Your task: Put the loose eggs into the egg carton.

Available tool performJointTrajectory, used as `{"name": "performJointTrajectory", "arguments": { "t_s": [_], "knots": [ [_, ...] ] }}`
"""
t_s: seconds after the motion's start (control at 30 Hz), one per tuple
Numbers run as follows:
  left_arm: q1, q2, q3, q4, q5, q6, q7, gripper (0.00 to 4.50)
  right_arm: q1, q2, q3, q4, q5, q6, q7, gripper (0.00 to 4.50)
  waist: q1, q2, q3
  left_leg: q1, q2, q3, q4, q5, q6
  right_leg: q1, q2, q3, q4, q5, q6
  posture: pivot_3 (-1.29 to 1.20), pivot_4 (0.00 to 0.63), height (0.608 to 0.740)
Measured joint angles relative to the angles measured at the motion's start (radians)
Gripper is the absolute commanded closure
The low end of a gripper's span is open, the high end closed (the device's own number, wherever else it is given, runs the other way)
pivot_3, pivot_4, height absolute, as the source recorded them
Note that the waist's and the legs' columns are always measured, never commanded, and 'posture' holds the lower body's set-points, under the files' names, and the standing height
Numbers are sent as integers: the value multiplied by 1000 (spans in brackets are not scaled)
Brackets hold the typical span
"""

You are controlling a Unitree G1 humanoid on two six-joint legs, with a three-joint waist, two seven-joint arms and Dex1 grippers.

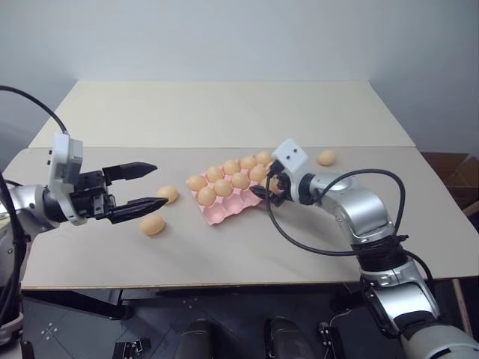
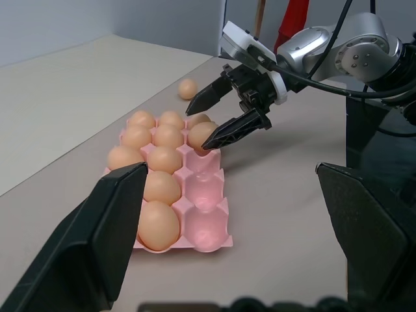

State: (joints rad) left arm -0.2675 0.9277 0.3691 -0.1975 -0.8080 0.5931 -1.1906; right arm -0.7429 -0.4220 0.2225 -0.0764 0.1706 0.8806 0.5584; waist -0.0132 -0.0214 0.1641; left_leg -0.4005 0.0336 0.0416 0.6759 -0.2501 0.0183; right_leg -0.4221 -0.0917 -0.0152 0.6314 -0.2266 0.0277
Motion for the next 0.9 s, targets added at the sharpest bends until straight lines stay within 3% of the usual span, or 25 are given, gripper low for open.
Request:
{"name": "performJointTrajectory", "arguments": {
  "t_s": [0.13, 0.23, 0.47, 0.6, 0.77, 0.9],
  "knots": [
    [10, -3, 1, -6, -3, -1, 0, 0, 13, -69, -57, -110, 34, 33, 24, 50, 4, 0, 0, 0, 0, 0, 0, 0, 0, 0, 0, 0, 0, 0, 0, 0, 150, 740],
    [25, -5, 6, -8, -5, -4, -2, 0, 94, -198, -171, -238, 96, 45, 94, 50, 14, 0, 0, 0, 0, 1, 0, 0, 0, 1, -1, 0, -2, 0, 1, 0, 150, 740],
    [89, -3, 8, 17, 25, -25, -26, 0, 467, -454, -489, -295, 172, -125, 312, 50, 22, -1, 0, 2, 0, 5, 0, 0, 0, 1, 0, 2, -2, 1, 1, 0, 150, 740],
    [112, -3, 8, 39, 40, -34, -38, 0, 631, -483, -621, -285, 190, -216, 392, 50, 13, -1, -1, 3, 2, 7, 0, 0, 0, 2, 1, 4, -2, 1, 1, 0, 150, 740],
    [105, -3, 8, 40, 40, -45, -43, 0, 670, -483, -625, -281, 201, -262, 395, 50, 2, -1, -1, 4, 2, 8, 0, 0, 0, 2, 1, 5, -2, 1, 2, 0, 150, 740],
    [78, 0, 6, 54, 41, -48, -45, 0, 552, -482, -544, -214, 181, -276, 354, 50, -2, -1, -1, 5, 2, 9, 0, 0, 0, 2, 1, 6, -2, 2, 2, 0, 150, 740]
  ]
}}
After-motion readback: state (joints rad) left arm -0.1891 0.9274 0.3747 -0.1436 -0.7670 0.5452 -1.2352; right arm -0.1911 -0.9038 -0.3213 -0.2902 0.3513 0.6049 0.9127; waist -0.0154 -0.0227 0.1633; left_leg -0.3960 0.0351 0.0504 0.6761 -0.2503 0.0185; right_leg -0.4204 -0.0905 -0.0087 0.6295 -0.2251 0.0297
